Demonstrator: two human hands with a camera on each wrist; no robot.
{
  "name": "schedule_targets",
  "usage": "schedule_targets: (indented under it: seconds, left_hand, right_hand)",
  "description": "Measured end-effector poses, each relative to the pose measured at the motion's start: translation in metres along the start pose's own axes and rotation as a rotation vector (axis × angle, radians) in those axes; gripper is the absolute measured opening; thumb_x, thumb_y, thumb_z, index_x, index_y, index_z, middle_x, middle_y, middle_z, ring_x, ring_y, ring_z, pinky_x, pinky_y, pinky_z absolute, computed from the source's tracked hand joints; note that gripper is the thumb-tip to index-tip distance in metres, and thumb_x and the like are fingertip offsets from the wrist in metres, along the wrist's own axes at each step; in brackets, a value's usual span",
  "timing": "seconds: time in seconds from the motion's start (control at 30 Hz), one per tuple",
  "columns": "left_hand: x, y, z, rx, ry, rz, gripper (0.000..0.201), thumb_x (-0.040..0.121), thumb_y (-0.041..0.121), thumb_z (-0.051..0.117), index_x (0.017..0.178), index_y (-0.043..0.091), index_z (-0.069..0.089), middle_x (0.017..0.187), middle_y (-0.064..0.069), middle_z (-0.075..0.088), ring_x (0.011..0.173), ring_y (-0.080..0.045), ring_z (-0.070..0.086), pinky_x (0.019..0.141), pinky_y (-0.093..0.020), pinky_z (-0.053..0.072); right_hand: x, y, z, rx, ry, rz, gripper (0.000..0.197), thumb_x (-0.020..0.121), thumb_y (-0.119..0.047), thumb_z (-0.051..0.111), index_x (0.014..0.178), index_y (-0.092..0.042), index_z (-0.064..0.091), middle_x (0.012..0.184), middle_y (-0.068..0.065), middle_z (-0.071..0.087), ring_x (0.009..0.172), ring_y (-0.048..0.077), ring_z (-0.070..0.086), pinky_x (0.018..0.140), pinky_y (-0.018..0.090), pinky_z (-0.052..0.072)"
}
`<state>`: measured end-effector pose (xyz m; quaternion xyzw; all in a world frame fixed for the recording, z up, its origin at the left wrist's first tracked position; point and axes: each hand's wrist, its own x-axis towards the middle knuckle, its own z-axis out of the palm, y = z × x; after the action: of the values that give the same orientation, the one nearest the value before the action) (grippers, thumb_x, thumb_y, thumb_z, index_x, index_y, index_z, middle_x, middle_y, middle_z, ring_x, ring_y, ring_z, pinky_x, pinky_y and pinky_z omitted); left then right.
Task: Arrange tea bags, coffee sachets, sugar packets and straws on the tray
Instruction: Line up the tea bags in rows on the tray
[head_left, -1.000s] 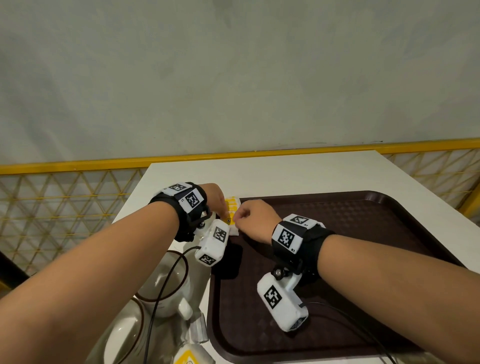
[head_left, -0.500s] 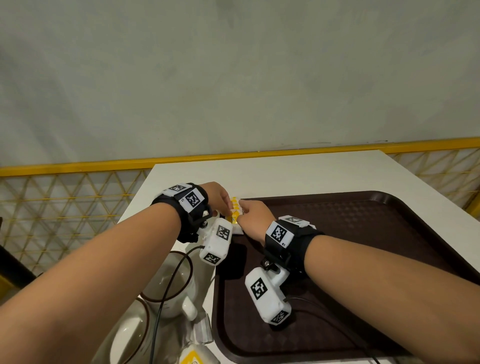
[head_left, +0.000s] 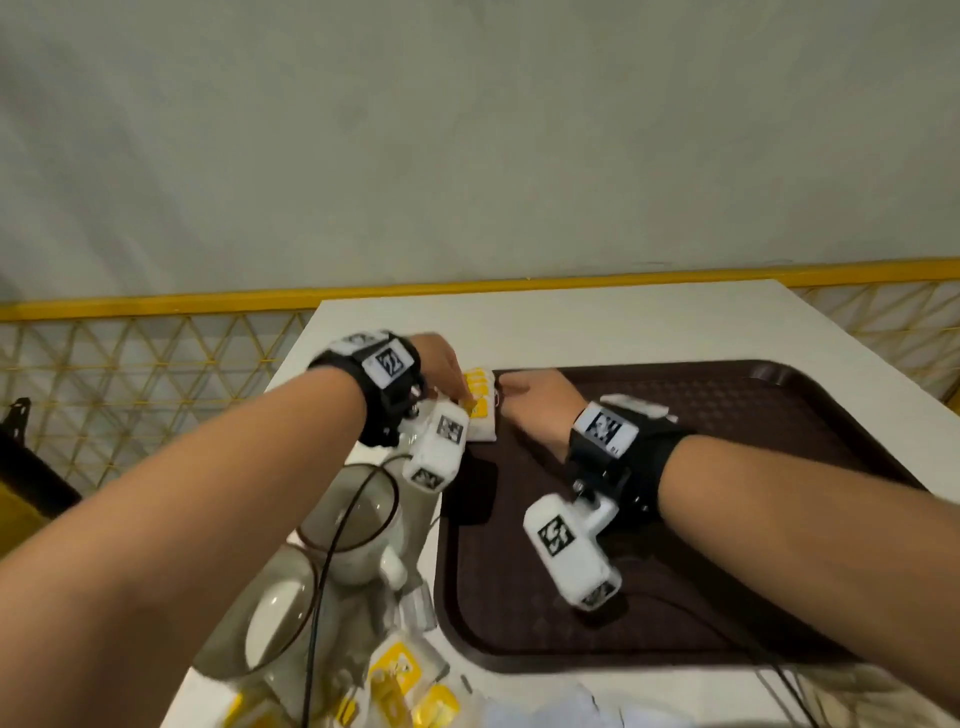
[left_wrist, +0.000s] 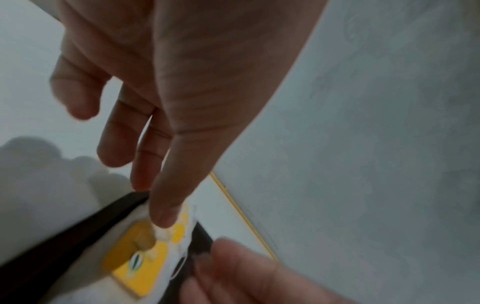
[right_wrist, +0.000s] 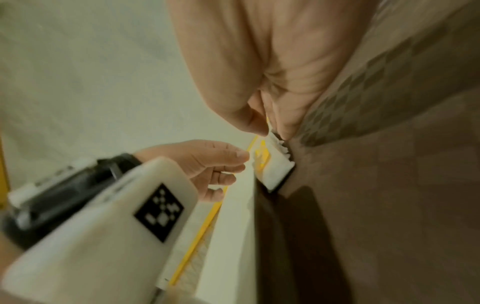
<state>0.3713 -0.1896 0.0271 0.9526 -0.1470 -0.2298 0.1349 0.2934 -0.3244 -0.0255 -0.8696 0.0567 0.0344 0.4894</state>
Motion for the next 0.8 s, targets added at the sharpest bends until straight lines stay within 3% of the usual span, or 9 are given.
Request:
schedule_targets:
  seconds: [0.07,0.17,0.23,0.33,0.47,0.53,0.6,0.7,0.8]
  left_hand:
    - [-0.018,0.0,-0.015,-0.041,0.039,0.006,0.027,0.083,0.027,0.073,0.1,0.007,0.07,0.088,-0.006,0.065,0.084,-0.022,0.06,0.057,-0.018,0.045]
    - [-0.05,0.002,-0.048,-0.032,0.083,0.079,0.025,0.081,0.035,0.072,0.096,0.015,0.071,0.096,-0.002,0.069,0.099,-0.026,0.064,0.075,-0.028,0.048]
    - [-0.081,0.008,-0.068,-0.161,0.066,0.146,0.009,0.084,0.027,0.068,0.087,0.018,0.069,0.084,0.002,0.068,0.085,-0.019,0.065,0.072,-0.025,0.05]
    - [-0.147,0.019,-0.088,-0.272,0.138,0.263,0.009,0.091,0.02,0.061,0.084,0.021,0.067,0.073,0.008,0.066,0.064,-0.003,0.062,0.054,-0.018,0.052]
    - [-0.225,0.015,-0.077,-0.28,0.104,0.357,0.014,0.08,0.025,0.065,0.088,0.014,0.069,0.075,-0.001,0.064,0.066,-0.008,0.063,0.049,-0.023,0.053]
    - [-0.246,0.005,-0.056,-0.217,-0.019,0.324,0.017,0.076,0.02,0.071,0.09,0.01,0.072,0.076,-0.003,0.066,0.067,-0.013,0.065,0.052,-0.03,0.056]
    - [-0.259,-0.015,-0.022,-0.052,-0.132,0.233,0.015,0.076,0.022,0.075,0.09,0.018,0.072,0.076,0.002,0.068,0.068,-0.015,0.066,0.057,-0.031,0.058]
    - [-0.269,-0.047,0.027,0.349,-0.299,0.131,0.033,0.068,0.054,0.075,0.093,0.034,0.065,0.085,0.013,0.066,0.079,-0.017,0.067,0.072,-0.035,0.057]
    - [-0.275,-0.067,0.061,0.479,-0.374,0.159,0.051,0.069,0.06,0.072,0.111,0.035,0.057,0.099,0.015,0.062,0.088,-0.008,0.061,0.081,-0.027,0.053]
  right_hand:
    - [-0.015,-0.013,-0.009,0.128,-0.042,0.054,0.025,0.086,0.003,0.054,0.108,0.002,0.066,0.092,0.011,0.063,0.086,0.022,0.059,0.087,0.038,0.053]
    - [-0.05,-0.042,-0.019,0.394,-0.164,0.091,0.014,0.088,0.012,0.051,0.084,0.002,0.059,0.078,0.015,0.057,0.066,0.021,0.057,0.06,0.024,0.052]
    - [-0.074,-0.056,-0.018,0.381,-0.33,0.051,0.013,0.087,0.01,0.055,0.083,-0.001,0.061,0.084,0.019,0.063,0.068,0.02,0.062,0.064,0.024,0.055]
    - [-0.113,-0.066,-0.003,0.145,-0.527,-0.058,0.012,0.083,0.003,0.064,0.092,-0.004,0.069,0.098,0.021,0.07,0.079,0.02,0.066,0.081,0.029,0.056]
    - [-0.152,-0.069,0.03,-0.508,-0.596,-0.447,0.036,0.084,-0.017,0.069,0.119,-0.016,0.063,0.107,-0.007,0.066,0.089,0.006,0.061,0.071,0.013,0.05]
    - [-0.165,-0.067,0.045,-0.665,-0.627,-0.534,0.052,0.084,-0.029,0.07,0.131,-0.017,0.053,0.109,-0.012,0.054,0.087,0.001,0.053,0.068,0.011,0.042]
    - [-0.176,-0.063,0.06,-0.751,-0.679,-0.572,0.067,0.08,-0.043,0.072,0.136,-0.016,0.046,0.117,-0.007,0.054,0.096,0.008,0.054,0.081,0.02,0.047]
    - [-0.187,-0.06,0.074,-0.853,-0.707,-0.573,0.074,0.078,-0.048,0.073,0.134,-0.014,0.042,0.127,0.005,0.05,0.113,0.022,0.049,0.091,0.031,0.044]
    - [-0.194,-0.06,0.081,-0.89,-0.674,-0.581,0.068,0.078,-0.043,0.074,0.132,-0.016,0.043,0.124,0.008,0.05,0.112,0.024,0.049,0.088,0.032,0.043]
